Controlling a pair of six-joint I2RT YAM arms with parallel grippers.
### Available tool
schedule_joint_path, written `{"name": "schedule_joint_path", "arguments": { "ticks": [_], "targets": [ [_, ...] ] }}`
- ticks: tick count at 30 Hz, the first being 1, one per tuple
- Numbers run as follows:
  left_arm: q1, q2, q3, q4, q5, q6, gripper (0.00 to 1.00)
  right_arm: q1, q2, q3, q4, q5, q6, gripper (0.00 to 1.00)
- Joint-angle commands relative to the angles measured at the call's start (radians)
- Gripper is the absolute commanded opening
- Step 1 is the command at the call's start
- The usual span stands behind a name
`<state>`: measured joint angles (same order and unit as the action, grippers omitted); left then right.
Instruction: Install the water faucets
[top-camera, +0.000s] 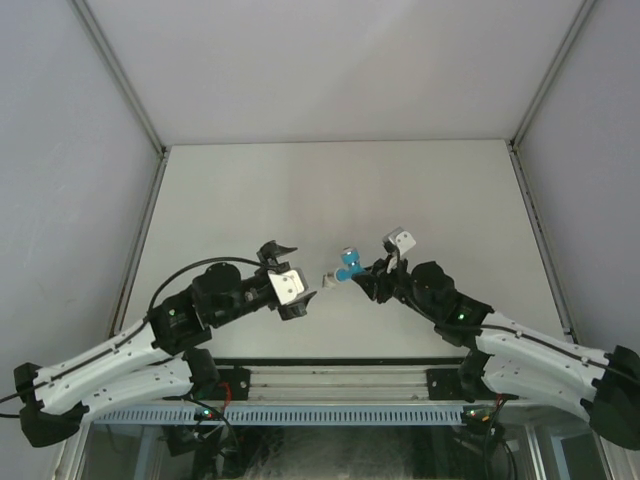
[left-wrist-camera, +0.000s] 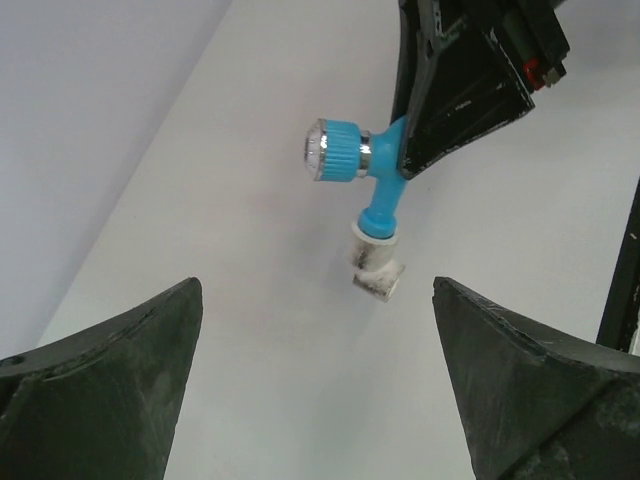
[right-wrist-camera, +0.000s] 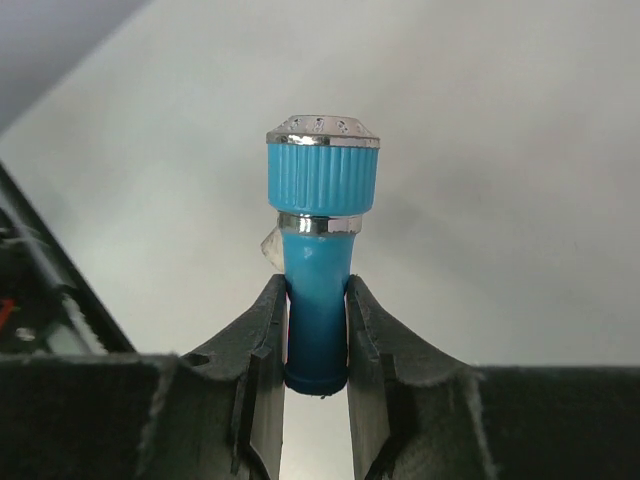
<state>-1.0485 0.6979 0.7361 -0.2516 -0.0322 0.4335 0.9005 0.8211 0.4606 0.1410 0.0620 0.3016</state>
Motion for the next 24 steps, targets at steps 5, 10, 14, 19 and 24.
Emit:
{"name": "schedule_joint_path", "arguments": {
  "ticks": [5, 10, 14, 19, 24],
  "targets": [
    [0.039, -0.031, -0.066, 0.104, -0.141, -0.119, 1.00, -0.082, 0.185, -0.024, 0.256, -0.044, 0.108, 0.00],
    [0.098, -0.031, -0.082, 0.119, -0.153, -0.204, 1.00, -0.137, 0.263, -0.027, 0.298, -0.124, 0.206, 0.00],
    [0.163, -0.051, -0.111, 0.147, -0.149, -0.276, 1.00, -0.198, 0.325, -0.039, 0.328, -0.226, 0.259, 0.00],
    [0.243, -0.069, -0.142, 0.196, -0.122, -0.373, 1.00, -0.269, 0.398, -0.061, 0.371, -0.286, 0.295, 0.00],
    [0.285, -0.084, -0.173, 0.240, -0.093, -0.445, 1.00, -0.381, 0.512, -0.059, 0.364, -0.442, 0.353, 0.03]
  ]
}}
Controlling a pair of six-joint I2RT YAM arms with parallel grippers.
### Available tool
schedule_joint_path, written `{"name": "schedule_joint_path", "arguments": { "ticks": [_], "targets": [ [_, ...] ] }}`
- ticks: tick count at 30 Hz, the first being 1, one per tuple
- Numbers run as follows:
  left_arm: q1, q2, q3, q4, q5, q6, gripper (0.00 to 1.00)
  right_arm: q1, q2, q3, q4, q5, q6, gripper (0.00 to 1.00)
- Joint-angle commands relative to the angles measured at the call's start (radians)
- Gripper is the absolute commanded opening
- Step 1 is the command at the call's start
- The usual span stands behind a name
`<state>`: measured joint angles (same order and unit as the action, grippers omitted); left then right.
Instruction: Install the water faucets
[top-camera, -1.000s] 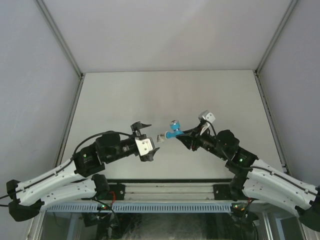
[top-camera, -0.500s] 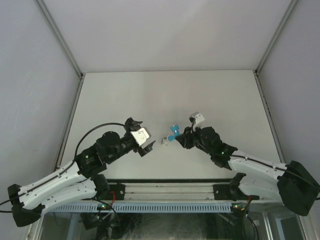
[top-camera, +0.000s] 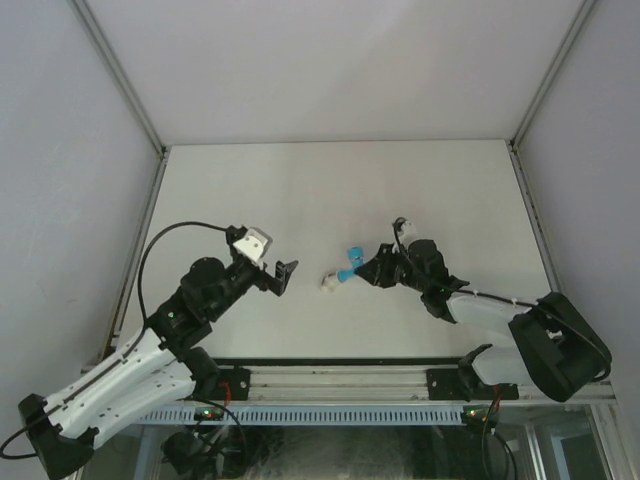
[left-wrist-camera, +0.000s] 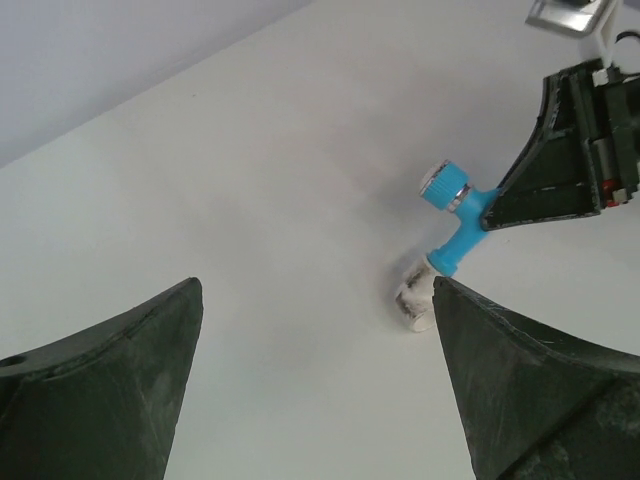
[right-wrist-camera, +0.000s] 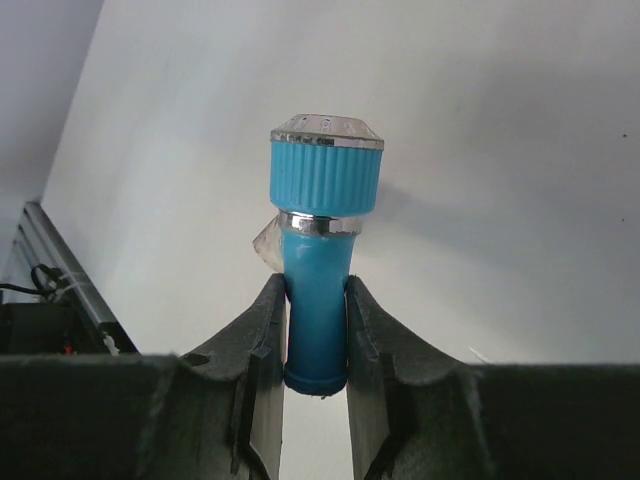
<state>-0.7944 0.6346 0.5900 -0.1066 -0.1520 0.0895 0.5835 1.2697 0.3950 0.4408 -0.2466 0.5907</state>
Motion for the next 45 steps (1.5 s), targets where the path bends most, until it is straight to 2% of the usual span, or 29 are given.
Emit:
{"name": "schedule_joint_path", "arguments": {
  "ticks": [1, 6, 9, 11, 14, 16, 17, 19, 22, 27, 32, 36, 40, 45],
  "targets": [
    [0.042, -0.023, -0.036, 0.106, 0.026, -0.121, 1.00, -0.080, 0.085, 0.007, 0.065, -0.163, 0.073, 0.04],
    [0.134, -0.025, -0.072, 0.129, 0.036, -0.225, 1.00, -0.121, 0.201, 0.017, 0.038, -0.227, 0.102, 0.12],
    [0.166, -0.022, -0.090, 0.142, 0.044, -0.266, 1.00, -0.155, 0.270, 0.010, 0.069, -0.286, 0.142, 0.26],
    [0.178, -0.018, -0.096, 0.147, 0.046, -0.282, 1.00, -0.169, 0.310, 0.008, 0.097, -0.315, 0.162, 0.30],
    [0.186, -0.013, -0.104, 0.159, 0.050, -0.305, 1.00, -0.180, 0.331, 0.008, 0.124, -0.328, 0.187, 0.48],
    [0.190, -0.007, -0.103, 0.158, 0.051, -0.314, 1.00, -0.181, 0.322, 0.008, 0.118, -0.317, 0.189, 0.54],
    [0.191, -0.004, -0.101, 0.156, 0.049, -0.317, 1.00, -0.183, 0.313, 0.008, 0.107, -0.307, 0.187, 0.60],
    [0.195, 0.001, -0.102, 0.156, 0.044, -0.326, 1.00, -0.184, 0.280, 0.007, 0.056, -0.266, 0.170, 0.73],
    [0.203, 0.013, -0.097, 0.148, 0.036, -0.345, 1.00, -0.184, 0.187, -0.004, -0.040, -0.167, 0.136, 0.85],
    [0.247, 0.034, -0.080, 0.137, 0.052, -0.395, 1.00, -0.186, -0.050, -0.017, -0.263, 0.054, 0.068, 0.90],
    [0.363, 0.025, -0.075, 0.098, 0.046, -0.496, 1.00, -0.195, -0.378, 0.003, -0.426, 0.223, -0.018, 0.92],
    [0.432, -0.009, -0.065, 0.040, 0.020, -0.545, 1.00, -0.200, -0.609, 0.036, -0.494, 0.274, -0.121, 0.96],
    [0.445, -0.041, -0.046, -0.030, -0.170, -0.558, 1.00, -0.200, -0.741, 0.120, -0.608, 0.369, -0.199, 1.00],
    [0.445, -0.026, 0.060, -0.229, -0.556, -0.669, 1.00, -0.200, -0.757, 0.295, -0.747, 0.496, -0.266, 1.00]
  ]
}}
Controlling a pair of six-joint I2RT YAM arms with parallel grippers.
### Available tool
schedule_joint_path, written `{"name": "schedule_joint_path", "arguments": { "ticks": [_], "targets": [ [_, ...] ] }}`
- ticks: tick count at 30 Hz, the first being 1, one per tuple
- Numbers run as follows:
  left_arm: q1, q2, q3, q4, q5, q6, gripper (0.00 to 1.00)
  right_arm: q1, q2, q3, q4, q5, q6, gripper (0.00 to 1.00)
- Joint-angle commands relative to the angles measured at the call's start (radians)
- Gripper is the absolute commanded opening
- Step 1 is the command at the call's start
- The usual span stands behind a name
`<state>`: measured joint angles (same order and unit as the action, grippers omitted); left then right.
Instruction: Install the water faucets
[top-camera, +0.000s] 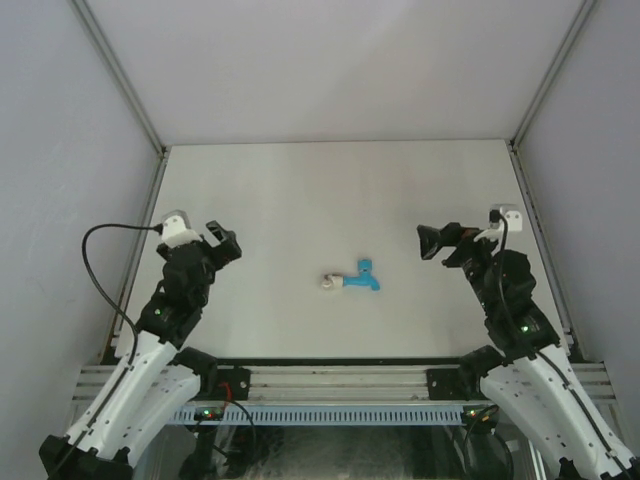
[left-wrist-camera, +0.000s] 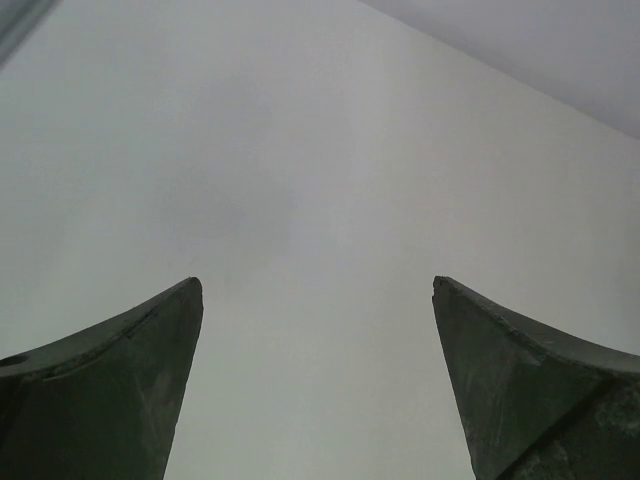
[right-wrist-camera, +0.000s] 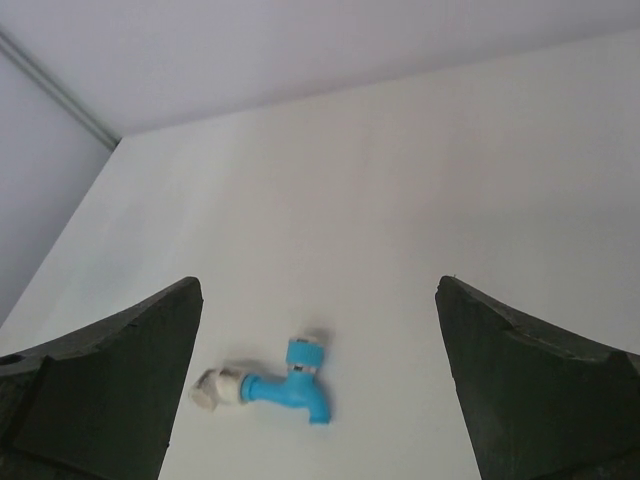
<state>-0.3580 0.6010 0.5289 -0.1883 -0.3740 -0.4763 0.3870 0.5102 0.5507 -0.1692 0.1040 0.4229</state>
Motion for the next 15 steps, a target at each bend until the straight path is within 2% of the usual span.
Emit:
{"name": "schedule_joint_path", "arguments": {
  "ticks": [1, 4, 8, 15],
  "targets": [
    [0.008, 0.017, 0.149, -0.194, -0.380, -0.128, 1.00, -0.004, 0.015, 0.193, -0.163, 0.169, -0.102, 1.00],
    [0.008, 0.033, 0.208, -0.290, -0.444, -0.178, 1.00, -0.004, 0.043, 0.280, -0.226, 0.227, -0.099, 1.00],
    [0.008, 0.016, 0.253, -0.326, -0.453, -0.170, 1.00, -0.004, 0.057, 0.339, -0.266, 0.187, -0.089, 1.00],
    [0.008, -0.072, 0.264, -0.288, -0.435, -0.059, 1.00, -0.004, 0.018, 0.346, -0.256, 0.147, -0.100, 1.00]
  ]
}}
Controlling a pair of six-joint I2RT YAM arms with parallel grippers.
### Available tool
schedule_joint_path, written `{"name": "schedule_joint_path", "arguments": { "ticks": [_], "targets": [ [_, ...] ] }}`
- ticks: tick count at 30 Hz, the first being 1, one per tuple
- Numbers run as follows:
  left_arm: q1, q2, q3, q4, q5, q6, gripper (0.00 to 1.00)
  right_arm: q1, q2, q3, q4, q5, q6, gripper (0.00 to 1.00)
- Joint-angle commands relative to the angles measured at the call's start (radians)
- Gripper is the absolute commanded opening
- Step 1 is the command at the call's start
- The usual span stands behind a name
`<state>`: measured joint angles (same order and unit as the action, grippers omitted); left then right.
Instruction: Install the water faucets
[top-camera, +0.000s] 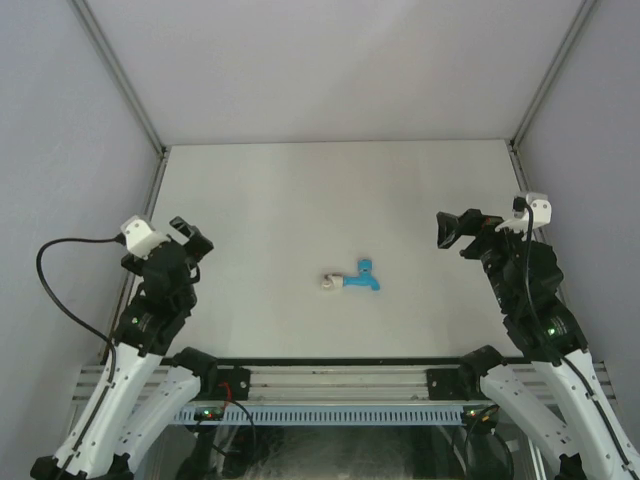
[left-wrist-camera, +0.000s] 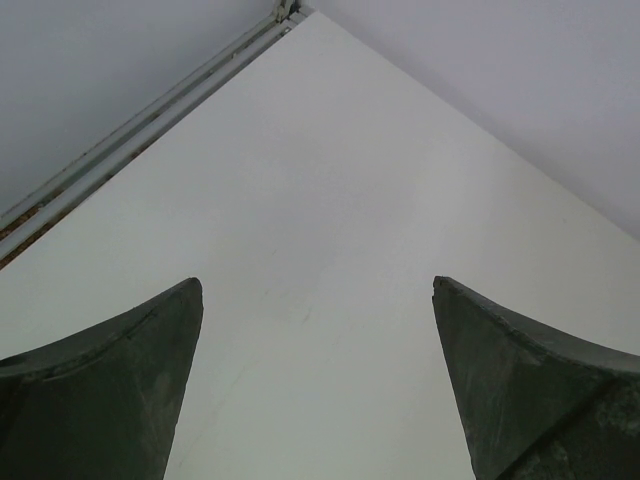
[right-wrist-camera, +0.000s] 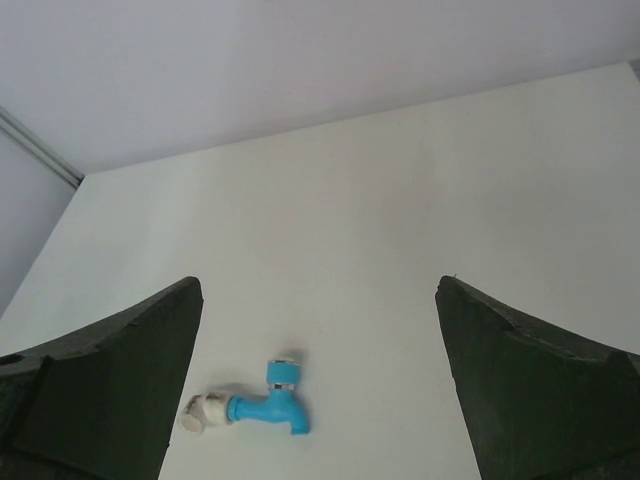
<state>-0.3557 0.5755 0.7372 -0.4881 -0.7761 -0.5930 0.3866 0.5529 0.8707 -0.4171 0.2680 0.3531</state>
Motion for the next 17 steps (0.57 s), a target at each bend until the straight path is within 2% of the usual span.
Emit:
{"name": "schedule_joint_path", "arguments": {
  "ticks": [1, 17],
  "targets": [
    [0.006, -0.056, 0.057, 0.017, -0.034, 0.069, 1.00, -0.004, -0.032, 0.026, -0.008, -0.015, -0.033, 1.00],
    [0.007, -0.163, 0.031, 0.105, 0.027, 0.185, 1.00, -0.004, -0.051, 0.054, -0.040, -0.033, -0.097, 1.00]
  ]
}}
